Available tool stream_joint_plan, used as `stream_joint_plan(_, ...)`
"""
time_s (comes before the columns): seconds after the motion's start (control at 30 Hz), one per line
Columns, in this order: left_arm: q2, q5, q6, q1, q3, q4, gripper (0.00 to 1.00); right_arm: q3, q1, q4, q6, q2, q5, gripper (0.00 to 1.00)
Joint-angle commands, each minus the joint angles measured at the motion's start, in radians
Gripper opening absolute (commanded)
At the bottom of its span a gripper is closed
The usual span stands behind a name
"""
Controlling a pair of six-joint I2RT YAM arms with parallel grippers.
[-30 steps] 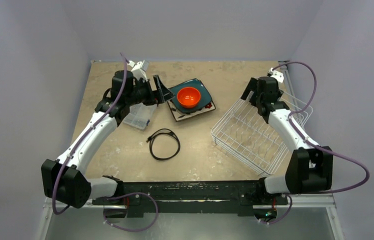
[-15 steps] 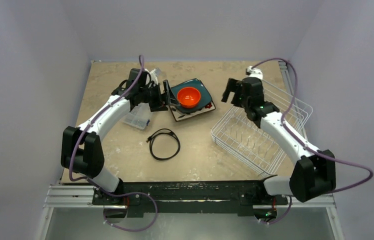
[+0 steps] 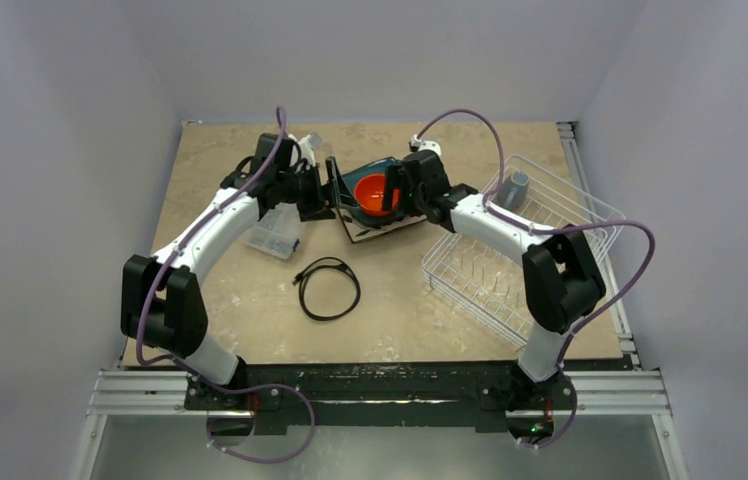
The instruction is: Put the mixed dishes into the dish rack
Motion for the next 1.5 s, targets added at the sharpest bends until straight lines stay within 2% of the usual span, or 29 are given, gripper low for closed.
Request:
stream_joint_plan(0.0,-0.046,0.014,0.008,0.01,0.043,0.0,0.79,0.074,0.009,0.028,0.031,0.04,0.019,0.79)
stream_joint_plan(0.3,-0.03,0.038,-0.018,0.03,0.043,0.003,0.78,0.114,0.04,0.019,0.034,0.11,0.088,0.67)
stream_joint_plan(0.6,-0.013,0.049,-0.028,0.033,0.043,0.001,0.77,0.158,0.058,-0.017,0.034,0.15,0.138,0.29)
stream_joint_plan(0.67,-0.009,0.051,-0.028,0.033,0.044,-0.001,0.77,0.157,0.062,-0.022,0.034,0.141,0.149,0.18)
stream_joint_plan(0.73,-0.003,0.052,-0.028,0.034,0.046,-0.004,0.77,0.155,0.065,-0.026,0.034,0.127,0.157,0.12)
stream_joint_plan(0.93,0.006,0.054,-0.028,0.034,0.049,-0.008,0.76,0.11,0.084,-0.025,0.034,0.06,0.173,0.07)
stream_joint_plan(1.1,0.014,0.057,-0.009,0.032,0.067,-0.03,0.68,0.056,0.114,-0.021,0.034,-0.018,0.194,0.05)
stream_joint_plan(1.3,-0.015,-0.048,0.052,0.015,0.089,-0.091,0.66,0.054,0.139,-0.035,0.029,-0.067,0.165,0.04)
stream_joint_plan(1.47,-0.023,-0.212,0.139,-0.039,0.146,-0.191,0.64,0.053,0.173,-0.041,0.032,-0.096,0.159,0.04)
